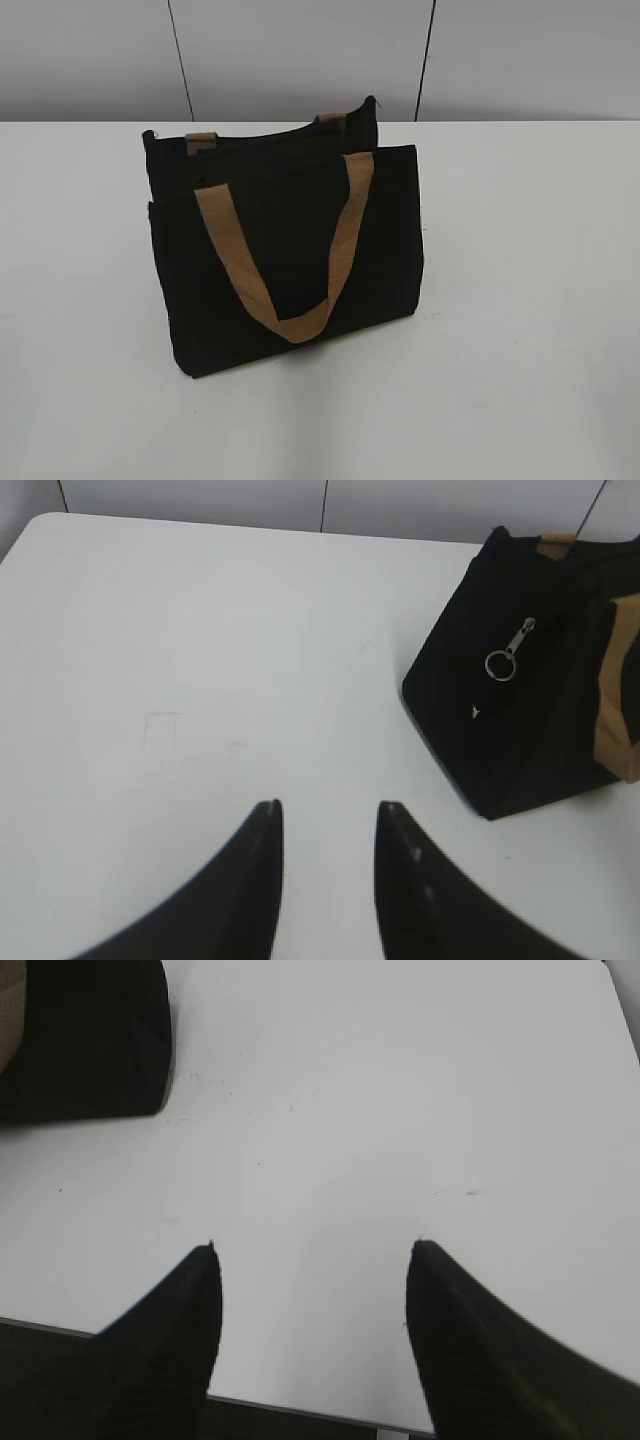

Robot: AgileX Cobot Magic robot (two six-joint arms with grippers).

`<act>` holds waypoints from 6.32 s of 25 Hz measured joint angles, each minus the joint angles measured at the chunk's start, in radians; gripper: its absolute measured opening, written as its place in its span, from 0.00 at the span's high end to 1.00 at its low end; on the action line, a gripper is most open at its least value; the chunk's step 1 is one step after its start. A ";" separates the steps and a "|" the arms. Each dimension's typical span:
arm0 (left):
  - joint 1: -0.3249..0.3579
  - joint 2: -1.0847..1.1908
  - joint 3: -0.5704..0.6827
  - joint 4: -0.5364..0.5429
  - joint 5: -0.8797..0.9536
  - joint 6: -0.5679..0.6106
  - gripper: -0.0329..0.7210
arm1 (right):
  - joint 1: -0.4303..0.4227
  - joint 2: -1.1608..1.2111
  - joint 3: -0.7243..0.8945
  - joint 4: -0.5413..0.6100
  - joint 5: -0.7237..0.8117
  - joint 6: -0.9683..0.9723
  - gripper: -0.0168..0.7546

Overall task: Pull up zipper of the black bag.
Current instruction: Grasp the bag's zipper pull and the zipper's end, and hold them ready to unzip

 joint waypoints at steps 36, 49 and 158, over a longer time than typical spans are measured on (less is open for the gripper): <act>0.000 0.000 -0.020 -0.016 -0.093 0.000 0.33 | 0.000 0.000 0.000 0.000 0.000 0.000 0.39; 0.000 0.487 -0.031 -0.038 -0.831 0.050 0.36 | 0.000 0.000 0.000 0.000 0.000 0.000 0.39; -0.038 1.209 0.088 1.124 -1.859 -0.742 0.92 | 0.000 0.000 0.000 0.000 0.000 0.000 0.39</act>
